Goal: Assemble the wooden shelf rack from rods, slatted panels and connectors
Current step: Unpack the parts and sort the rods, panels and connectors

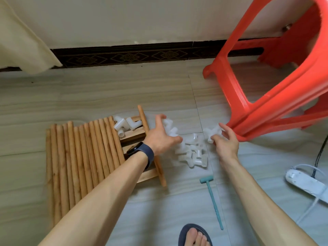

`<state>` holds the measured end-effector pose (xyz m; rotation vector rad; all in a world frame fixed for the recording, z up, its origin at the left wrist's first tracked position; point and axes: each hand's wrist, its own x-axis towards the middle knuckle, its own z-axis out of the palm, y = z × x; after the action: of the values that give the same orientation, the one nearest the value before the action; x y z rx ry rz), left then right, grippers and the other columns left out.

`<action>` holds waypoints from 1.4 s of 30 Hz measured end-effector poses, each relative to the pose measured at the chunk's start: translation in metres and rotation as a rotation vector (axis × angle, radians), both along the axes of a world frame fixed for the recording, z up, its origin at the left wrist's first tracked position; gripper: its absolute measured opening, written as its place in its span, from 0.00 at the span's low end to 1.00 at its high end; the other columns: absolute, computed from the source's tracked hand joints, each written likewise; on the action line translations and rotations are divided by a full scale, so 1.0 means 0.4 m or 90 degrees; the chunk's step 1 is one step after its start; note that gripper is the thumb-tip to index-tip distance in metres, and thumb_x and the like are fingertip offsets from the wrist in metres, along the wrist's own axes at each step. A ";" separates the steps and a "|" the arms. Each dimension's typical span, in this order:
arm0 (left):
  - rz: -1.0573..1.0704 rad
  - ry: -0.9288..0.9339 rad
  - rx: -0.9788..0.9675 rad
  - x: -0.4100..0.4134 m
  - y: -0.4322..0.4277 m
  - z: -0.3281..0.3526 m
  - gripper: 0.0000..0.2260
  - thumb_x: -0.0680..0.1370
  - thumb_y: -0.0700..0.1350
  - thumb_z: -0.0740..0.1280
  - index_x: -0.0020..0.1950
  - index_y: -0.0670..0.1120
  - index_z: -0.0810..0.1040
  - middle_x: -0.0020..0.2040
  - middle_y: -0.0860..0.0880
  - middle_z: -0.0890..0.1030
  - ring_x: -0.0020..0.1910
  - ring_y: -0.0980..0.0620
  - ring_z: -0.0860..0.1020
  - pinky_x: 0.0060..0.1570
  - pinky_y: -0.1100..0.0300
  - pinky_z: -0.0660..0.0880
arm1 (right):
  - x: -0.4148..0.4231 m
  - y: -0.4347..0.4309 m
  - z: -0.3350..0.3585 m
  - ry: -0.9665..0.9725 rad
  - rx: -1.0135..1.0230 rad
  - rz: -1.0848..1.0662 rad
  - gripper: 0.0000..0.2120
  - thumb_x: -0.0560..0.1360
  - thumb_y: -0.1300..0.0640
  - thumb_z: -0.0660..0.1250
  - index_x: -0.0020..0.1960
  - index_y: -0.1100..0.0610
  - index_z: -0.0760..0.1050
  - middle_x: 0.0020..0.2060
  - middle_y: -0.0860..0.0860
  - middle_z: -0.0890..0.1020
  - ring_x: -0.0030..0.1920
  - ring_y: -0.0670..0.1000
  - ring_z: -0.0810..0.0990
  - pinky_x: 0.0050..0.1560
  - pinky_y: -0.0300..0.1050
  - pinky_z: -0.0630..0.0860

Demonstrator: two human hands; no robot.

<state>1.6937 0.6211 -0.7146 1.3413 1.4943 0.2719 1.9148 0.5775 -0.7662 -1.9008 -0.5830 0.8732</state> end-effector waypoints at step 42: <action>-0.116 0.459 0.241 -0.388 0.038 -0.036 0.37 0.76 0.63 0.67 0.80 0.59 0.53 0.75 0.48 0.65 0.71 0.47 0.67 0.66 0.52 0.70 | -0.450 0.177 0.063 -0.440 0.032 0.737 0.28 0.80 0.50 0.63 0.78 0.50 0.61 0.74 0.47 0.67 0.74 0.50 0.61 0.72 0.48 0.65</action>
<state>1.5383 0.6363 -0.7290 2.0038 1.9501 -0.0695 1.7347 0.6483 -0.7411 -1.7005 -2.2197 0.8041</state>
